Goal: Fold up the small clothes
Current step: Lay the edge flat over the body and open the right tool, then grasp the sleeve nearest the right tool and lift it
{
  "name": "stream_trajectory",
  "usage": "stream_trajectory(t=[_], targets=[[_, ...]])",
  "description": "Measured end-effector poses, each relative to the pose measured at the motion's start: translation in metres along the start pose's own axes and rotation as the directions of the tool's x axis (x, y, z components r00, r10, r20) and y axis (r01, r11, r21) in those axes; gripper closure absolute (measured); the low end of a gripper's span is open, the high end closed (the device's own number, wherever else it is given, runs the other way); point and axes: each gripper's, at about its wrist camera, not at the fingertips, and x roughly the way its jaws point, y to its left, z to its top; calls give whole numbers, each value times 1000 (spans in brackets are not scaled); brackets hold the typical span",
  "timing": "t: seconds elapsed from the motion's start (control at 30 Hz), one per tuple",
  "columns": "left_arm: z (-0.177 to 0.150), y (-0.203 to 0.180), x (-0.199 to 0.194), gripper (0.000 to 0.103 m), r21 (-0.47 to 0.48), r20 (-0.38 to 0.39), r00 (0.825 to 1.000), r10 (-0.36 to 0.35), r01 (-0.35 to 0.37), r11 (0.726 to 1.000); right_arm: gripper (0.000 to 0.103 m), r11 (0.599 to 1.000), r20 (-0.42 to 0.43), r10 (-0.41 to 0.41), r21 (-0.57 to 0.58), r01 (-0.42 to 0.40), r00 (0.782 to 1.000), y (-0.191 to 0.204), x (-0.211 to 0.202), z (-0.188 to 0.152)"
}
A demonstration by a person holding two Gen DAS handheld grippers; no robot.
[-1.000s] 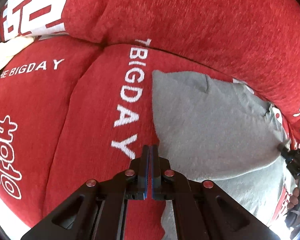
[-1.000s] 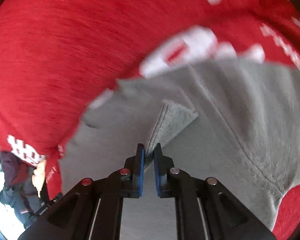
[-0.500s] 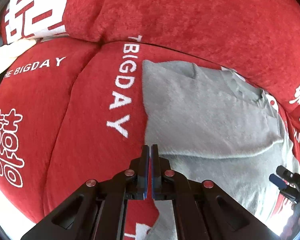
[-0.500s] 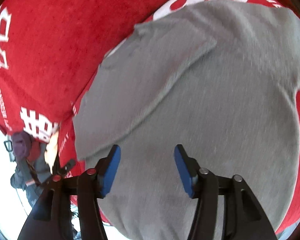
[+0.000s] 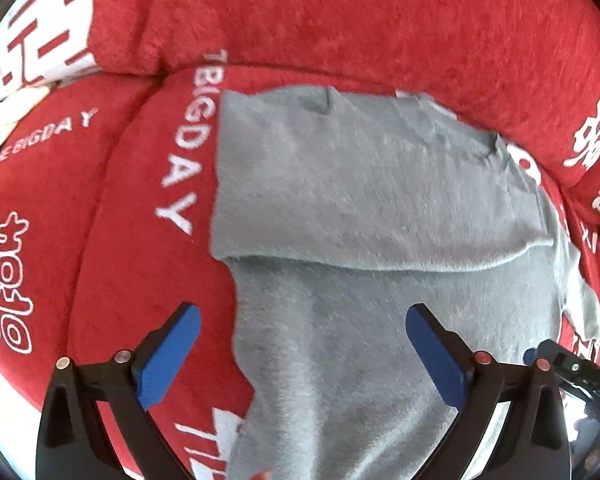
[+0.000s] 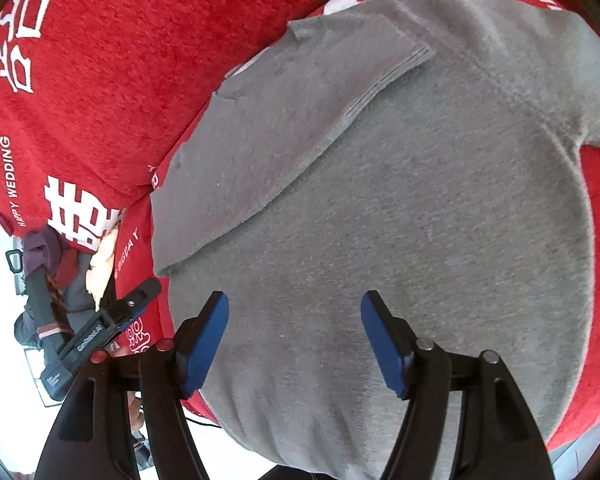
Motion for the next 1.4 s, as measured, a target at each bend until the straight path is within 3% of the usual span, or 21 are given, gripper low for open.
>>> stream_trajectory(t=[0.13, 0.43, 0.5, 0.53, 0.57, 0.6, 0.8, 0.83, 0.87, 0.93, 1.07, 1.27, 1.4], targets=[[0, -13, 32, 0, 12, -39, 998, 43, -42, 999, 31, 1000, 31, 1, 11, -2, 1000, -12, -12, 9], [4, -67, 64, 0, 95, 62, 996, 67, -73, 993, 31, 993, 167, 31, 106, -49, 986, -42, -9, 93], [8, -78, 77, 0, 100, 65, 995, 73, -79, 992, 47, 985, 177, 54, 150, -82, 983, -53, -2, 108], [10, -82, 83, 0, 105, 67, 994, 84, -91, 990, 81, 983, 173, 60, 163, -88, 983, -58, 1, 112], [12, -89, 93, 0, 114, 66, 993, 94, -101, 988, 95, 981, 158, 48, 177, -76, 986, -63, 4, 115], [15, -95, 102, 0, 127, 55, 993, 103, -109, 986, 95, 980, 146, 34, 190, -62, 989, -68, 6, 116], [21, -135, 147, 0, 190, 39, 990, 136, -141, 972, 92, 976, 136, 141, 147, -161, 981, -89, -23, 88], [21, -140, 151, 0, 192, 41, 990, 134, -140, 971, 83, 974, 129, 142, 161, -162, 981, -98, -31, 80], [20, -144, 153, 0, 193, 45, 990, 132, -138, 972, 63, 970, 132, 139, 180, -162, 981, -110, -40, 73], [21, -156, 162, 0, 195, 48, 992, 120, -127, 973, 43, 960, 169, 127, 228, -164, 977, -139, -62, 60], [24, -185, 179, 0, 226, 55, 992, 116, -125, 966, 43, 908, 287, 93, 369, -200, 953, -206, -108, 39], [29, -236, 215, 0, 261, 28, 993, 114, -117, 958, 43, 799, 424, -117, 577, -168, 898, -293, -168, 7], [22, -256, 244, 0, 288, 12, 989, 149, -146, 946, 43, 734, 484, -180, 646, -211, 856, -339, -189, -2]])
